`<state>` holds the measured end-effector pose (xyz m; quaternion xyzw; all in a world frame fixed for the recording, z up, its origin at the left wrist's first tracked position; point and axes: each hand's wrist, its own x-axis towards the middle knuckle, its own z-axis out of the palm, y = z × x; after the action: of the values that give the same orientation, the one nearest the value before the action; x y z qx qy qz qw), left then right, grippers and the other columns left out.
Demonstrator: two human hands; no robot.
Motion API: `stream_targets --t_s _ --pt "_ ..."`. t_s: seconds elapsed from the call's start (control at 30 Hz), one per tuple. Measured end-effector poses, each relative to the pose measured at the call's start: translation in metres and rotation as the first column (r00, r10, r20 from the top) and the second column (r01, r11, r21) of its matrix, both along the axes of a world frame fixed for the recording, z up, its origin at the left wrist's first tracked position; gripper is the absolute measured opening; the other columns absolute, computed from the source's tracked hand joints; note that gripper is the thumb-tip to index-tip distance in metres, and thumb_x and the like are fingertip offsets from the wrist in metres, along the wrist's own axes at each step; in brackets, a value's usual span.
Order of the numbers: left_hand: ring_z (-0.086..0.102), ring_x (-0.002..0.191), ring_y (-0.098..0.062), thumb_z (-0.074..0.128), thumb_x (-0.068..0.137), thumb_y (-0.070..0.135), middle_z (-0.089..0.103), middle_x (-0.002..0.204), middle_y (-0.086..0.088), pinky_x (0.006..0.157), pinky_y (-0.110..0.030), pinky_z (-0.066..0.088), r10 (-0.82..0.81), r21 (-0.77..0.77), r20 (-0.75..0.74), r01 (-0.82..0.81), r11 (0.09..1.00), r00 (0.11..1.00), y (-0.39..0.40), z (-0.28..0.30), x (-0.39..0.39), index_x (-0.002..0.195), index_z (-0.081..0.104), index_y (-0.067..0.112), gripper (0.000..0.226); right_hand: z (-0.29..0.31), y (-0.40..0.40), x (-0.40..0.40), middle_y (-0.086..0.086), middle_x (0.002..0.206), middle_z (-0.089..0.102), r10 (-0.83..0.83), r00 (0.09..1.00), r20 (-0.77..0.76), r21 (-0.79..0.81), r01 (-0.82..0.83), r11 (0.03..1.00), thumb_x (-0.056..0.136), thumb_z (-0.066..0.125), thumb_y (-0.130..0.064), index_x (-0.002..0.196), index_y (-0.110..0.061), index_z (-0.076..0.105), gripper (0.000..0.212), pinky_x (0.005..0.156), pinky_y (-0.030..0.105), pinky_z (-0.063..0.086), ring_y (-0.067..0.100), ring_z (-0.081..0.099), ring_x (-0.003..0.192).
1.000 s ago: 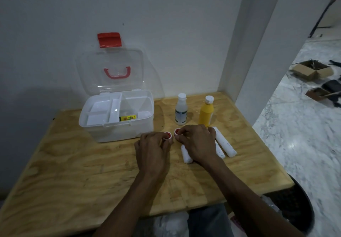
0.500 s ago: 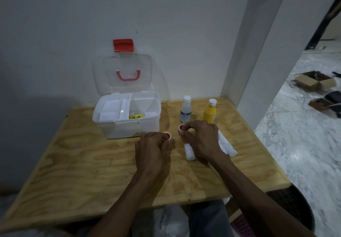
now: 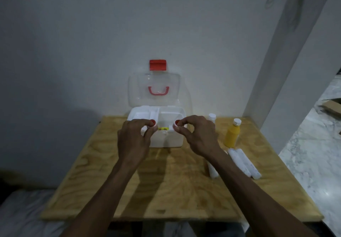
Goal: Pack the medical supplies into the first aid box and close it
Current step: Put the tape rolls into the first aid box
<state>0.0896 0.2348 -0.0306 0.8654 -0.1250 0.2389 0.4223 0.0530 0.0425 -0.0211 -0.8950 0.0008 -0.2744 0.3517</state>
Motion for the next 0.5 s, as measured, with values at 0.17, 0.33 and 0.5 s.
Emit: stream_targets --t_s 0.17,0.33,0.5 --pt "0.066 0.098 -0.021 0.075 0.082 0.034 0.075 0.103 0.003 0.088 -0.048 0.051 0.081 -0.007 -0.066 -0.081 0.997 0.995 0.027 0.006 0.038 0.093 0.078 0.024 0.015 0.012 0.021 0.039 -0.013 0.101 0.075 0.047 0.999 -0.01 -0.018 -0.047 0.999 0.085 0.071 -0.043 0.08 -0.03 0.074 0.014 0.09 0.043 0.046 0.01 0.064 0.099" --pt "0.067 0.094 -0.019 0.073 0.083 0.039 0.076 0.102 0.002 0.088 -0.045 0.053 0.095 0.037 -0.093 -0.092 0.995 0.991 0.036 0.01 0.071 0.095 0.079 0.023 0.02 0.017 0.042 0.085 -0.013 0.103 0.075 0.056 0.996 -0.073 -0.08 -0.062 0.995 0.086 0.068 -0.048 0.087 -0.031 0.075 0.019 0.09 0.043 0.047 0.011 0.067 0.088" --pt "0.068 0.094 -0.018 0.074 0.082 0.039 0.076 0.097 0.005 0.088 -0.042 0.052 0.079 0.079 -0.099 -0.071 0.994 0.992 0.034 0.01 0.097 0.092 0.079 0.024 0.018 0.012 0.059 0.124 -0.01 0.106 0.074 0.053 0.992 -0.112 -0.094 -0.064 0.994 0.085 0.07 -0.046 0.093 -0.029 0.077 0.02 0.095 0.045 0.045 0.012 0.065 0.093"
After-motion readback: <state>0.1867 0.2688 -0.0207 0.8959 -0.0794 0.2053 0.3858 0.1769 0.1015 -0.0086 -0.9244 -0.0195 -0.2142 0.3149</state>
